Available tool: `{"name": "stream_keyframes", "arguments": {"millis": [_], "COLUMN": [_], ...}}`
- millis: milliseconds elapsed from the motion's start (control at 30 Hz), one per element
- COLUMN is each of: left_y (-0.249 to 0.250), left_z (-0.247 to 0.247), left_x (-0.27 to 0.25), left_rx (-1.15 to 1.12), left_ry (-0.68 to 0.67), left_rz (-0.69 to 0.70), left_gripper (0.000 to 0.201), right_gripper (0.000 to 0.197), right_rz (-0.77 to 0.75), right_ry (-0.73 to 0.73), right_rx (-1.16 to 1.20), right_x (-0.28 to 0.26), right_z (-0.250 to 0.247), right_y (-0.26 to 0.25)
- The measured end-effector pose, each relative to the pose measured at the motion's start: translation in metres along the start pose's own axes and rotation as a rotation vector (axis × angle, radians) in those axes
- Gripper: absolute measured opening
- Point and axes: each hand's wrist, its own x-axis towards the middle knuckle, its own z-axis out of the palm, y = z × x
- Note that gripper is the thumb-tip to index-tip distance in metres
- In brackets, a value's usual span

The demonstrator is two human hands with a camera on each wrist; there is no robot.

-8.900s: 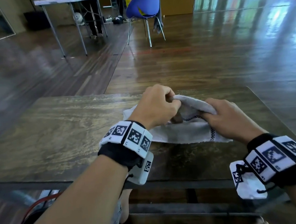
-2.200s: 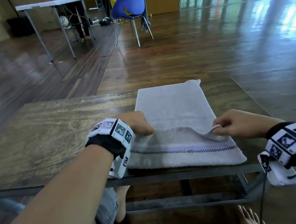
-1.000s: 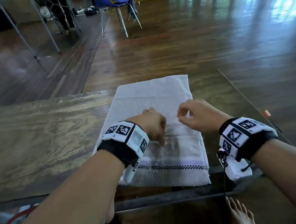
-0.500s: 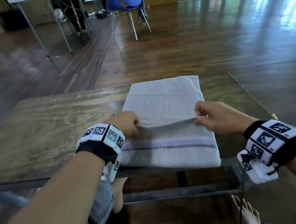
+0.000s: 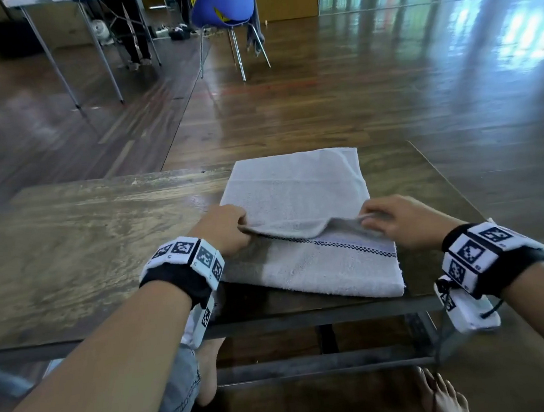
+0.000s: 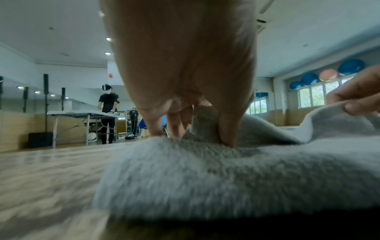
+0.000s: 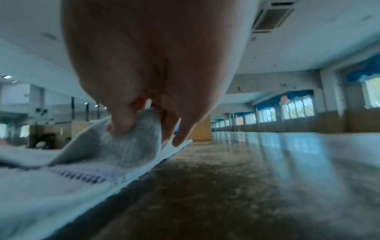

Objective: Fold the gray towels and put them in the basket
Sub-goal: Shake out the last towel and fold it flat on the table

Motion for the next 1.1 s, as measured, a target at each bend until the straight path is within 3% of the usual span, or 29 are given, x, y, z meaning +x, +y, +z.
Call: {"name": "stream_keyframes", "arguments": {"millis": [100, 200, 267, 333, 400, 500, 567, 733, 833, 933, 1000, 1100], "left_y": [0.011, 0.014, 0.012, 0.009, 0.005, 0.005, 0.001, 0.002, 0.013, 0.022, 0.023, 0.016], "left_z": [-0.022, -0.043, -0.051, -0.056, -0.053, -0.037, -0.023, -0.004, -0.015, -0.029, -0.033, -0.039], "left_x": [0.001, -0.002, -0.006, -0.003, 0.006, 0.014, 0.018, 0.020, 0.024, 0.025, 0.022, 0.020], "left_rx": [0.103, 0.036, -0.023, -0.112, -0.186, -0.144, -0.131, -0.053, 0.028, 0.045, -0.024, -0.117], "left_ry": [-0.184, -0.402, -0.352, -0.156, 0.062, 0.208, 0.206, 0.106, -0.090, -0.305, -0.371, -0.277], "left_rz": [0.000, -0.037, -0.040, -0.052, -0.031, 0.009, 0.063, 0.131, 0.041, -0.053, -0.092, -0.120], "left_gripper": [0.019, 0.029, 0.023, 0.019, 0.035, 0.042, 0.032, 0.010, 0.023, 0.033, 0.024, 0.021], "right_gripper": [0.011, 0.018, 0.016, 0.012, 0.012, 0.010, 0.010, 0.005, 0.009, 0.015, 0.012, 0.012], "right_rz": [-0.015, -0.056, -0.078, -0.061, -0.017, 0.031, 0.034, -0.006, -0.002, -0.043, -0.062, -0.024], "right_ry": [-0.191, -0.377, -0.306, -0.042, 0.222, 0.350, 0.311, 0.033, -0.118, -0.278, -0.183, 0.085], "right_rx": [-0.111, -0.064, 0.045, 0.170, 0.198, 0.118, 0.096, 0.022, -0.067, -0.004, 0.080, 0.125], "right_x": [0.001, -0.002, -0.008, -0.008, 0.001, 0.014, 0.019, 0.024, 0.025, 0.023, 0.021, 0.022], "right_z": [-0.014, -0.044, -0.058, -0.060, -0.052, -0.029, -0.017, 0.000, -0.017, -0.037, -0.041, -0.040], "right_y": [0.003, 0.011, 0.017, 0.024, 0.030, 0.023, 0.020, 0.021, 0.022, 0.023, 0.025, 0.029]}}
